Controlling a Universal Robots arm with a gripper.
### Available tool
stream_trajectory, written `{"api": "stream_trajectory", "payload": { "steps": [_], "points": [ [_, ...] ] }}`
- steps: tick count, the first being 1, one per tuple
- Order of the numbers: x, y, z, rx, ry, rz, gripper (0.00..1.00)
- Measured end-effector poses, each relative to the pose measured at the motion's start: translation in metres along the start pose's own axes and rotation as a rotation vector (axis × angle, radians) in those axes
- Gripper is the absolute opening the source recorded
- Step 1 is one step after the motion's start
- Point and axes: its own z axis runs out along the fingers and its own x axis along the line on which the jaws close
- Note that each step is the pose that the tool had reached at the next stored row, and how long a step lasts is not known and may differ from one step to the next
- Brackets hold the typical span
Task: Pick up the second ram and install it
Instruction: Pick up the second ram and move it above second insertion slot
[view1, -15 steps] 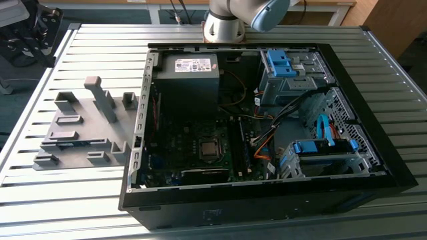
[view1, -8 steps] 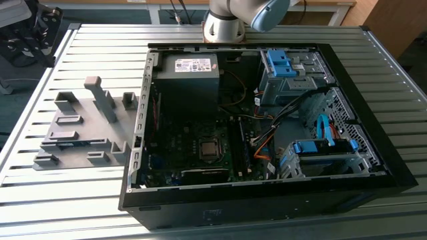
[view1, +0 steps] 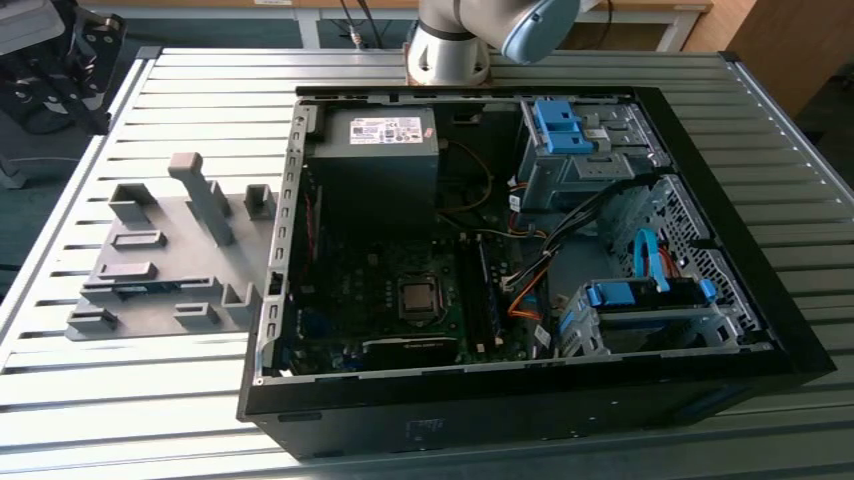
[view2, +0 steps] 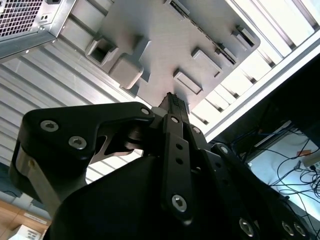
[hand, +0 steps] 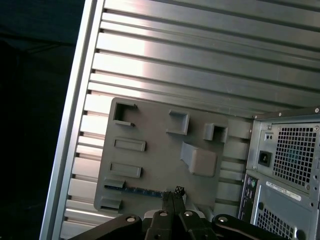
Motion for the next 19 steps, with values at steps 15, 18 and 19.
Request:
{"api": "stream_trajectory", "payload": {
  "steps": [15, 18, 19],
  "points": [
    [0.0, 0.0, 0.0, -0.0002, 0.0004, -0.008, 0.11],
    [0.0, 0.0, 0.0, -0.0002, 0.0005, -0.011, 0.11],
    [0.0, 0.0, 0.0, -0.0003, 0.0005, -0.011, 0.11]
  ]
}}
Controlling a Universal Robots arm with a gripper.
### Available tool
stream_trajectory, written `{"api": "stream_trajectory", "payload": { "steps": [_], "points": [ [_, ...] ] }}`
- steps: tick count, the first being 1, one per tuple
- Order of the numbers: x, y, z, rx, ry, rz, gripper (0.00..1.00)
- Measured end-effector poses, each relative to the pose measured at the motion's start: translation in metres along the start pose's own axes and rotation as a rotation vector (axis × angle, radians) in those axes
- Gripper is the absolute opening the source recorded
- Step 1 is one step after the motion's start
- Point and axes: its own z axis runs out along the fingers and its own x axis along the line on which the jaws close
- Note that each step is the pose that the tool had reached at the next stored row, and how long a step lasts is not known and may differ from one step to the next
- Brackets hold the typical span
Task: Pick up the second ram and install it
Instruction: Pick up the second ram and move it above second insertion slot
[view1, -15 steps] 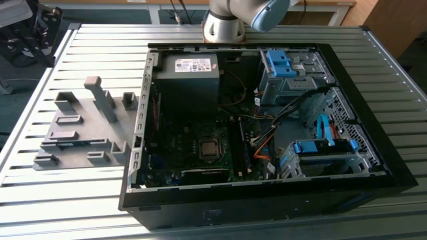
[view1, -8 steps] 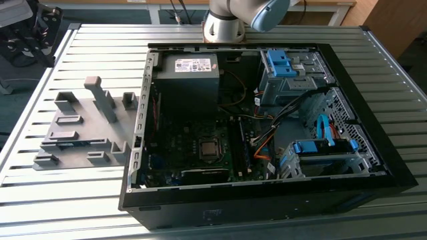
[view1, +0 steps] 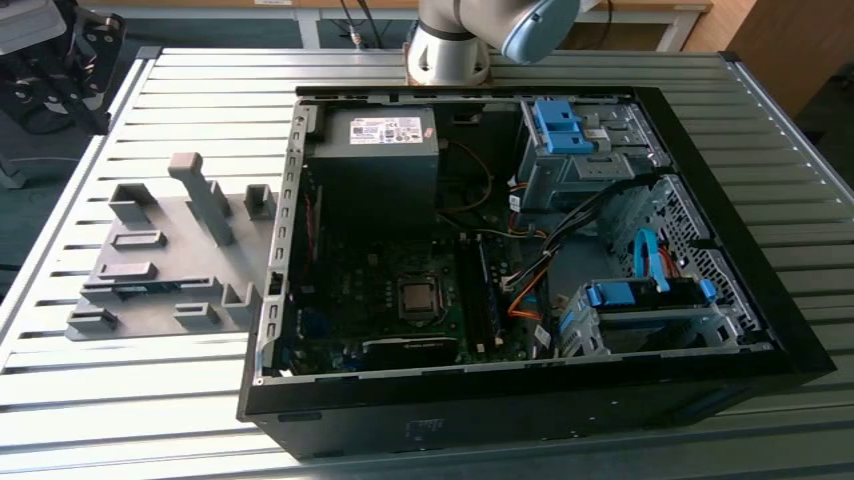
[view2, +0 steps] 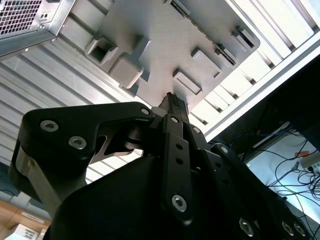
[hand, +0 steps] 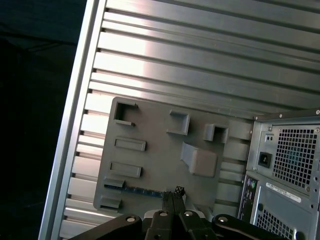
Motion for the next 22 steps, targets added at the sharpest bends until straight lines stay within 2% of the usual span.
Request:
{"api": "stream_trajectory", "payload": {
  "steps": [22],
  "points": [
    [0.0, 0.0, 0.0, -0.0005, 0.001, -0.023, 0.11]
  ]
}}
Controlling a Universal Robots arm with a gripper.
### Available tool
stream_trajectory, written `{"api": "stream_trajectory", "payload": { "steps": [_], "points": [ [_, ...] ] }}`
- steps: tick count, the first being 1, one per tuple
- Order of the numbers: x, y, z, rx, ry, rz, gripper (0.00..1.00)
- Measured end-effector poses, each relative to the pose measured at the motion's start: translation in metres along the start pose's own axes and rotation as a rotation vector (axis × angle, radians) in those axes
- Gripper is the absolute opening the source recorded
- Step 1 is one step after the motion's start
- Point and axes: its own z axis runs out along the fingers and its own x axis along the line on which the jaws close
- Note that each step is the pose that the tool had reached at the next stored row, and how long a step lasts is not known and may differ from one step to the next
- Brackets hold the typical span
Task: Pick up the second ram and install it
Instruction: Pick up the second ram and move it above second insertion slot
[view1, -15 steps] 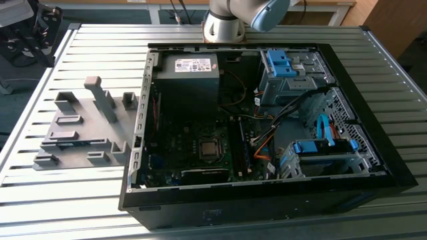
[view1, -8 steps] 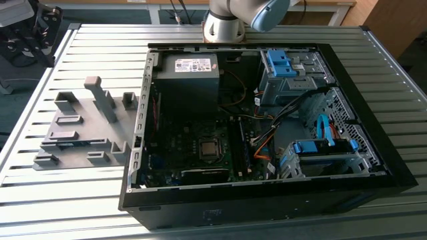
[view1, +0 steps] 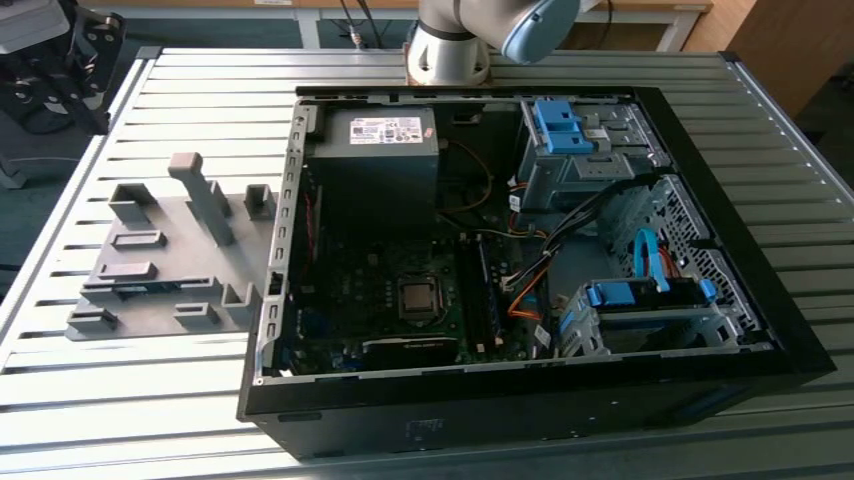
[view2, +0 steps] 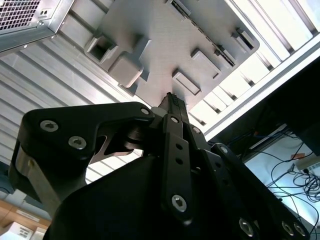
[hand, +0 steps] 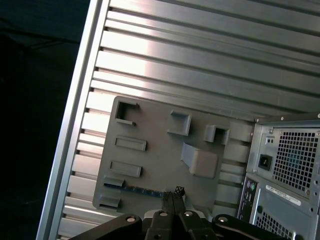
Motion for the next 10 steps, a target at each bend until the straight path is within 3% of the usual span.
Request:
{"api": "stream_trajectory", "payload": {
  "steps": [10],
  "points": [
    [0.0, 0.0, 0.0, -0.0003, 0.0005, -0.012, 0.11]
  ]
}}
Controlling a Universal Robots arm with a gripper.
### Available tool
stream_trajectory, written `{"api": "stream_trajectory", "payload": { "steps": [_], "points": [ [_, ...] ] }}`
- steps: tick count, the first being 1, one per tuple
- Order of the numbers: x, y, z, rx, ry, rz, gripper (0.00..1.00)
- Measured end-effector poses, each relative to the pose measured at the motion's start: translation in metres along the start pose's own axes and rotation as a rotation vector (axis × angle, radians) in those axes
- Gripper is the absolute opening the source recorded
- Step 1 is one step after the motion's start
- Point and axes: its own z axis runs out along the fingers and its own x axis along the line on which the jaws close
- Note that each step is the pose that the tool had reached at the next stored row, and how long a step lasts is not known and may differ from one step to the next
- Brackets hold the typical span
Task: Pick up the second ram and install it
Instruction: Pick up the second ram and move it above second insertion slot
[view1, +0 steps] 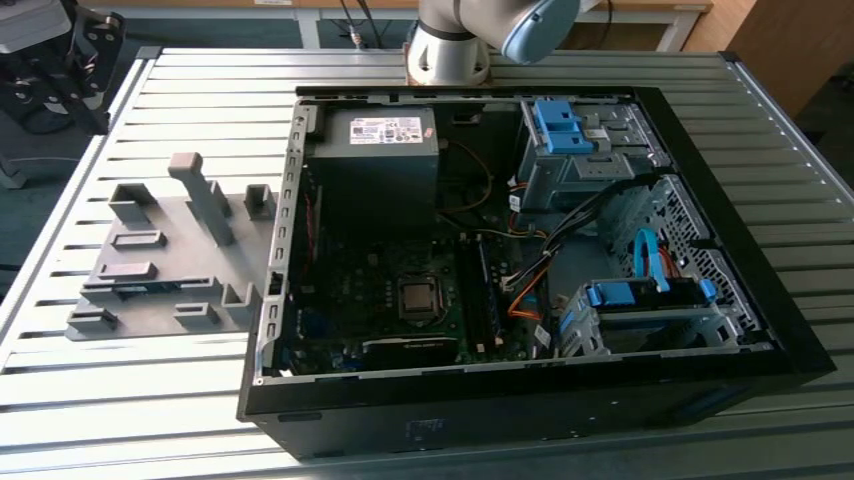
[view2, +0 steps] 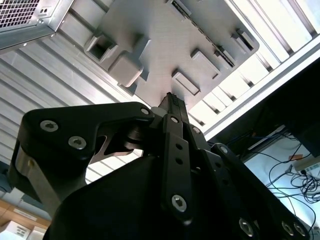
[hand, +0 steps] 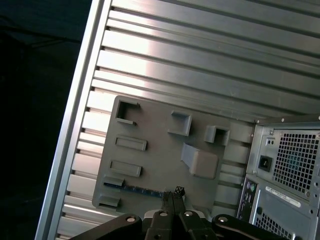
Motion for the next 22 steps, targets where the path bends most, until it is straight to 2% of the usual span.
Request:
{"api": "stream_trajectory", "payload": {
  "steps": [22],
  "points": [
    [0.0, 0.0, 0.0, -0.0005, 0.0011, -0.022, 0.11]
  ]
}}
